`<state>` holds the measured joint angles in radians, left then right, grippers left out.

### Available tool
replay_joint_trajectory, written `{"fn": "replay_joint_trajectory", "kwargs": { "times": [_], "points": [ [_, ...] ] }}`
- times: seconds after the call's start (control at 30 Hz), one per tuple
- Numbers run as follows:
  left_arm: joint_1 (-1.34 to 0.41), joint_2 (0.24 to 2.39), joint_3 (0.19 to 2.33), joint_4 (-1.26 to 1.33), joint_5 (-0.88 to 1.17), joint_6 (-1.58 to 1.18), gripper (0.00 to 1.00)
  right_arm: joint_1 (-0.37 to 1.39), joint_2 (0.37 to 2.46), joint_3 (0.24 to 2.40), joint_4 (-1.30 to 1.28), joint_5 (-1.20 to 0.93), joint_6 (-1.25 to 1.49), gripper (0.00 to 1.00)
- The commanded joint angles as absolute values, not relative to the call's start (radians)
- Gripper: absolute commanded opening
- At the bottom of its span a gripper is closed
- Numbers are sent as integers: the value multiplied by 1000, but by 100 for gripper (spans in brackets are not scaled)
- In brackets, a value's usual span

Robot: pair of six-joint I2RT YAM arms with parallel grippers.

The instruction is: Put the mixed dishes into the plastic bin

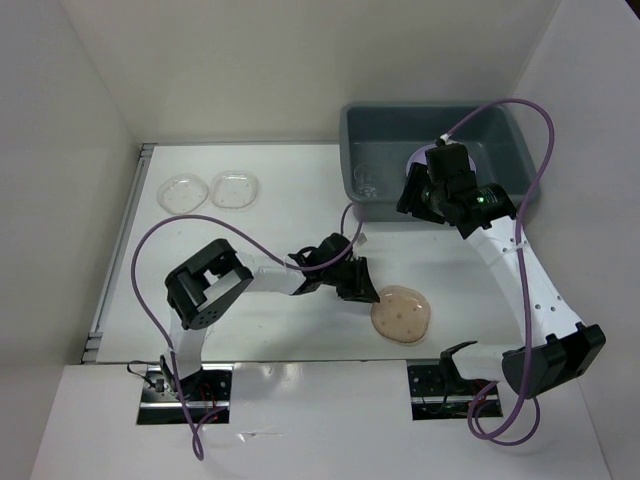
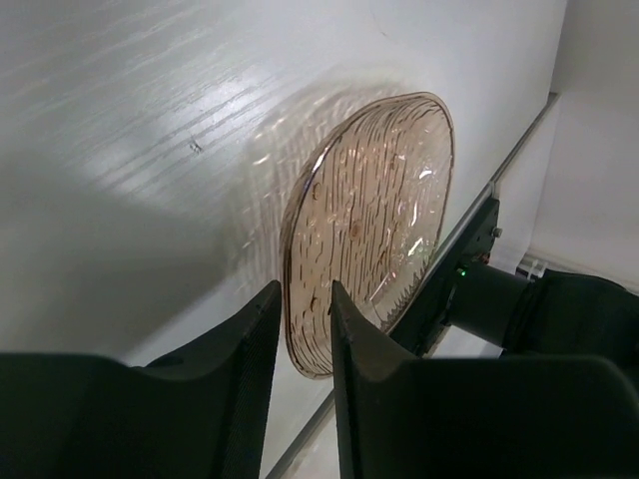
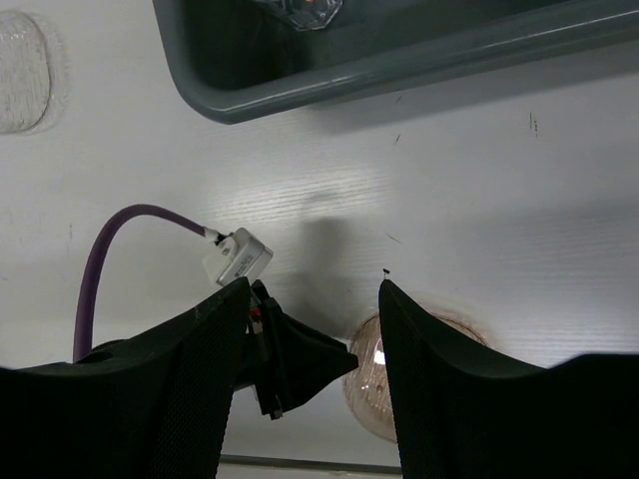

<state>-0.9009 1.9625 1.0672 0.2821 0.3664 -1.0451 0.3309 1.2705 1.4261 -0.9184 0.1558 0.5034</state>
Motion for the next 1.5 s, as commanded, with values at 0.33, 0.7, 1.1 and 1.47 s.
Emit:
{"fn": "replay_joint_trajectory", "kwargs": {
  "times": [0.33, 0.7, 1.1, 1.47],
  "points": [
    [-922, 2040, 1137, 276, 408, -1015, 21, 325, 1247, 1440, -939, 183, 500, 60],
    [-931, 2030, 1127, 233, 331, -1045, 0, 325, 1229, 1440, -939, 152, 509, 60],
    [-809, 1774, 955, 128, 134, -1048, 0, 325, 1229, 1411, -888, 87, 491, 60],
    [-606, 1496, 787, 28, 20, -1048, 0, 325, 1270, 1315, -773, -107, 443, 66]
  ]
}}
